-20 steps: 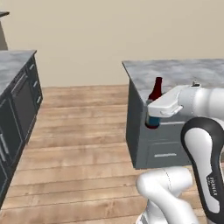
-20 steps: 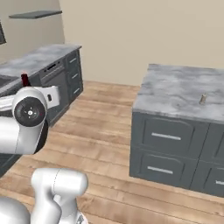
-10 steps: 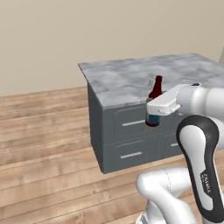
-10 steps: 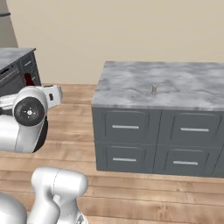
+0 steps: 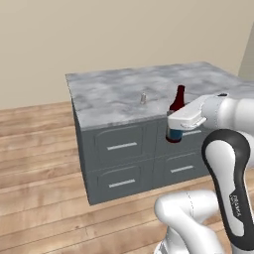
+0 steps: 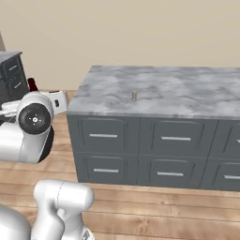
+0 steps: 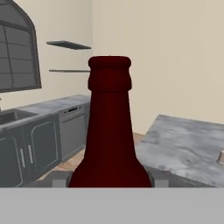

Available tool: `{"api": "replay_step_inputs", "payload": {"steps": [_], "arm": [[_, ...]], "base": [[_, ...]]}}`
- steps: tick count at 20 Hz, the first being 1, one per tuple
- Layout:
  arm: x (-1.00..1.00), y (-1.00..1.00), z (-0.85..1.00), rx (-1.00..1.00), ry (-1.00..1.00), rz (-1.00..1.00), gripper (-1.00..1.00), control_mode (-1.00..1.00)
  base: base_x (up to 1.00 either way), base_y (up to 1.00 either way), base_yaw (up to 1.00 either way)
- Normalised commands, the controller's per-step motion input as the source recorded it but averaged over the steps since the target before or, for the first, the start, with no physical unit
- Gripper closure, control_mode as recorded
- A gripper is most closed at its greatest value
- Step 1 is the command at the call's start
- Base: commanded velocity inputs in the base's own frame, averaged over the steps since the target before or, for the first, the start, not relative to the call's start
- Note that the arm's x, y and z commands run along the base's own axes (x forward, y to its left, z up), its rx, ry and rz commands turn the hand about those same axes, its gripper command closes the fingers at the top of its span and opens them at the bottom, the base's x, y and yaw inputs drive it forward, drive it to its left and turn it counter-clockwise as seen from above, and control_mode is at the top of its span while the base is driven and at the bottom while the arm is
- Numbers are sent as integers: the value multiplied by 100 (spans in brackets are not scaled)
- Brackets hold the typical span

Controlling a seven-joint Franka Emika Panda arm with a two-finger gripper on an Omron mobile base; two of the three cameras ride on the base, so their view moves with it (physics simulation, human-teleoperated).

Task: Get the candle and the beer from the cabinet and move them to the dining counter.

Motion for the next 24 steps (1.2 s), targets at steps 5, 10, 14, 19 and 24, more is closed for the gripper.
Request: {"api": "replay_step_inputs", "payload": {"steps": [5, 10, 14, 19, 24], "arm": [[0, 0, 0, 0, 0, 0, 100, 100], [0, 0, 0, 0, 0, 0, 100, 100], [0, 0, 0, 0, 0, 0, 100, 100], [0, 0, 0, 0, 0, 0, 100, 100], [0, 0, 0, 0, 0, 0, 100, 100]], "base": [[49, -64, 0], [64, -52, 0], [67, -51, 0], [59, -58, 0], [63, -43, 0]]}}
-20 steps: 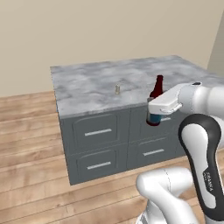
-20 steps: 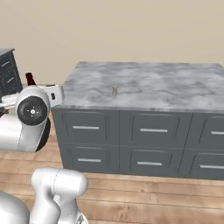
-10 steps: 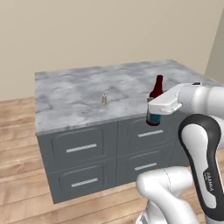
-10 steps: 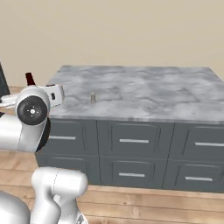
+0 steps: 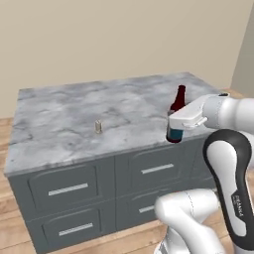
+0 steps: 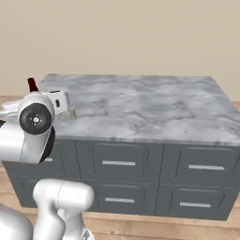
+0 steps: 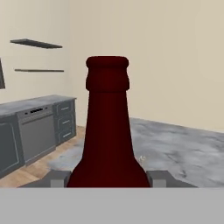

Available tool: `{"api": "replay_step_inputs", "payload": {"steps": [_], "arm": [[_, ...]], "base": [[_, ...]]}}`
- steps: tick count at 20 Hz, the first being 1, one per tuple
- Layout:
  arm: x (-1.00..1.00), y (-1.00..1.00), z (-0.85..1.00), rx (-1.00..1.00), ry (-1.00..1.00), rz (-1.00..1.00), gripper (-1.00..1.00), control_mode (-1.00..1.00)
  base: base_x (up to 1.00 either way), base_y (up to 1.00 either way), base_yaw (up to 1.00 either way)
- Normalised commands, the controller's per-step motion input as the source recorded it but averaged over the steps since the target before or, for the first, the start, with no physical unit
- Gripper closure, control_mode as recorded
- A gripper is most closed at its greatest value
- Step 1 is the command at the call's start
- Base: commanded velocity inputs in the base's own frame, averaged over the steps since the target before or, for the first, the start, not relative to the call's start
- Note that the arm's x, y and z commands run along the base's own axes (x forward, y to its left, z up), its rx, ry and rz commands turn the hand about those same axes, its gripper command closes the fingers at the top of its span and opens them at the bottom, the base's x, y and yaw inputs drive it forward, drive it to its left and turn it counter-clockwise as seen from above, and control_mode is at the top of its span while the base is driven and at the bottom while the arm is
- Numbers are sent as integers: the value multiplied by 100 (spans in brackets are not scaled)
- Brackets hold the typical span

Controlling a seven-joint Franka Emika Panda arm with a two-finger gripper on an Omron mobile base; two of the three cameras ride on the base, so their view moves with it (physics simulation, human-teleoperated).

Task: Get the candle and the beer from the cabinet and move them to the dining counter.

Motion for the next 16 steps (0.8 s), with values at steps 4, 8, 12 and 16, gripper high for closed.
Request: {"api": "replay_step_inputs", "payload": {"steps": [4, 8, 12, 16], "arm": [[0, 0, 0, 0, 0, 0, 100, 100], [0, 0, 0, 0, 0, 0, 100, 100], [0, 0, 0, 0, 0, 0, 100, 100], [0, 0, 0, 0, 0, 0, 100, 100]], "base": [[77, -17, 0], [70, -23, 0], [71, -25, 4], [60, -20, 9]]}}
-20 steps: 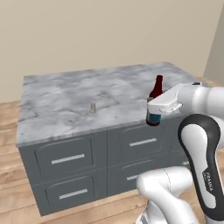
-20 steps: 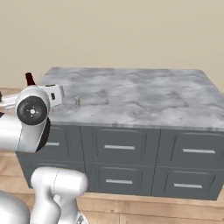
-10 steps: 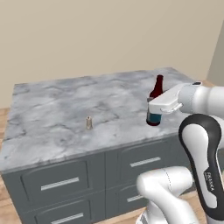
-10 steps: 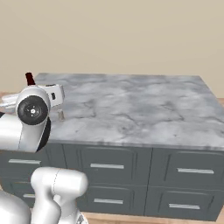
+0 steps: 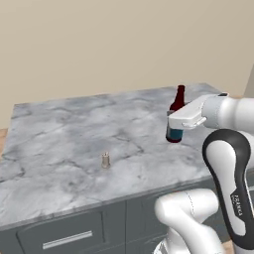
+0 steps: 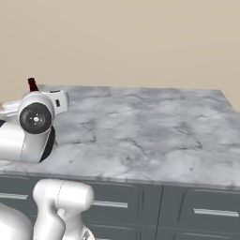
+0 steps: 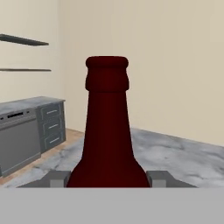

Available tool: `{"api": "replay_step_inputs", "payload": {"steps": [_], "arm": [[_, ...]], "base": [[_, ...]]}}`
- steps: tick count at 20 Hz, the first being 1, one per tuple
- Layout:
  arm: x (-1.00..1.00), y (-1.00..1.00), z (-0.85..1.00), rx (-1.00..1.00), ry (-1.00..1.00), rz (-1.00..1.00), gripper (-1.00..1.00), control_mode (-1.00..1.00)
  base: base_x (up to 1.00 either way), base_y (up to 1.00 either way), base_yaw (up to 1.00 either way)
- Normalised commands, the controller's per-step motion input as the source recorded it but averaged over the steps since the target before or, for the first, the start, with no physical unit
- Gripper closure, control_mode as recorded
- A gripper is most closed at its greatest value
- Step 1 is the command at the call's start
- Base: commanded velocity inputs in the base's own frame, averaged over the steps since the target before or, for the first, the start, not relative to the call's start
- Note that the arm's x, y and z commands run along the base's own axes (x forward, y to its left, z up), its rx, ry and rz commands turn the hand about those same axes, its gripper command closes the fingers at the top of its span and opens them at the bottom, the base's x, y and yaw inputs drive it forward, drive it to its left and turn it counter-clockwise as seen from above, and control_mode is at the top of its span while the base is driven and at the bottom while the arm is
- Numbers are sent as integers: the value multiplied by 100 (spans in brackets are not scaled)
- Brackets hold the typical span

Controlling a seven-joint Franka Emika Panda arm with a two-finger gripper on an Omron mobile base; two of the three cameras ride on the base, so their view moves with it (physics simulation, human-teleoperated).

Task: Get the candle and the beer from the cabinet and move them to the dining counter.

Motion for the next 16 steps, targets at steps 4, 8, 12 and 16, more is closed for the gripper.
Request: {"api": "replay_step_inputs", "payload": {"steps": [4, 8, 12, 16], "arm": [[0, 0, 0, 0, 0, 0, 100, 100], [0, 0, 0, 0, 0, 0, 100, 100], [0, 0, 0, 0, 0, 0, 100, 100], [0, 0, 0, 0, 0, 0, 100, 100]], "base": [[45, -12, 14], [49, -8, 12], [54, -8, 8], [31, -2, 3]]}}
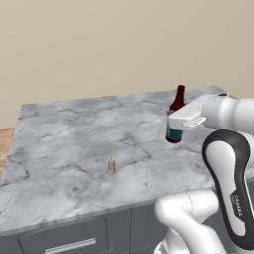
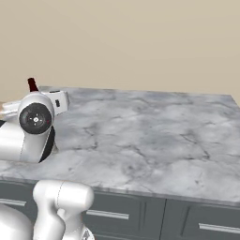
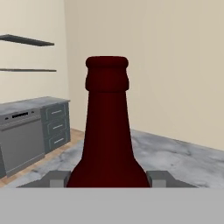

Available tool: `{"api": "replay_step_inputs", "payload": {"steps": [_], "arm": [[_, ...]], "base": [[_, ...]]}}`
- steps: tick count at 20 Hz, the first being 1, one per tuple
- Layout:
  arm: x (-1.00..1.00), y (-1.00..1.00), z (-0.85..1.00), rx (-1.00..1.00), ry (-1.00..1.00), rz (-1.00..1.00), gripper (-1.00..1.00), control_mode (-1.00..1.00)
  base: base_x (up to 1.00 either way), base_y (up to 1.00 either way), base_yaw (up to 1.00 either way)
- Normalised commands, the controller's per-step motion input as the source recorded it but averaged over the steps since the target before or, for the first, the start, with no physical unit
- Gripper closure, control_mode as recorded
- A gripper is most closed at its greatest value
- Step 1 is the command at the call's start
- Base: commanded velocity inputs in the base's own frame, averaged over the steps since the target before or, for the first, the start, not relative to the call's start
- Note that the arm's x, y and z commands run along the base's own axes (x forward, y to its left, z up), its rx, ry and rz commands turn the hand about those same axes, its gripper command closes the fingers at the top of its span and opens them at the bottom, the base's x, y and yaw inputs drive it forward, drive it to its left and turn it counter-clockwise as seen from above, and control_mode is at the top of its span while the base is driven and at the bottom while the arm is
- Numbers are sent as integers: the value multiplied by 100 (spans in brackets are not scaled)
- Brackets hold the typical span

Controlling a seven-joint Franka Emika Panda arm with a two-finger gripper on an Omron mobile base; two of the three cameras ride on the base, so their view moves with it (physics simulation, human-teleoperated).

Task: Get the candle and the beer from the cabinet and move them to the dining counter.

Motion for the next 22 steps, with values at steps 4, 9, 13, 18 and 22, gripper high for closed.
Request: {"api": "replay_step_inputs", "payload": {"steps": [4, 9, 13, 18, 22], "arm": [[0, 0, 0, 0, 0, 0, 100, 100], [0, 0, 0, 0, 0, 0, 100, 100], [0, 0, 0, 0, 0, 0, 100, -100], [1, -17, -8, 3, 1, 2, 100, -100], [0, -34, -19, 9, 10, 21, 100, -100]], "base": [[0, 0, 0], [0, 0, 0], [0, 0, 0], [0, 0, 0], [0, 0, 0]]}}
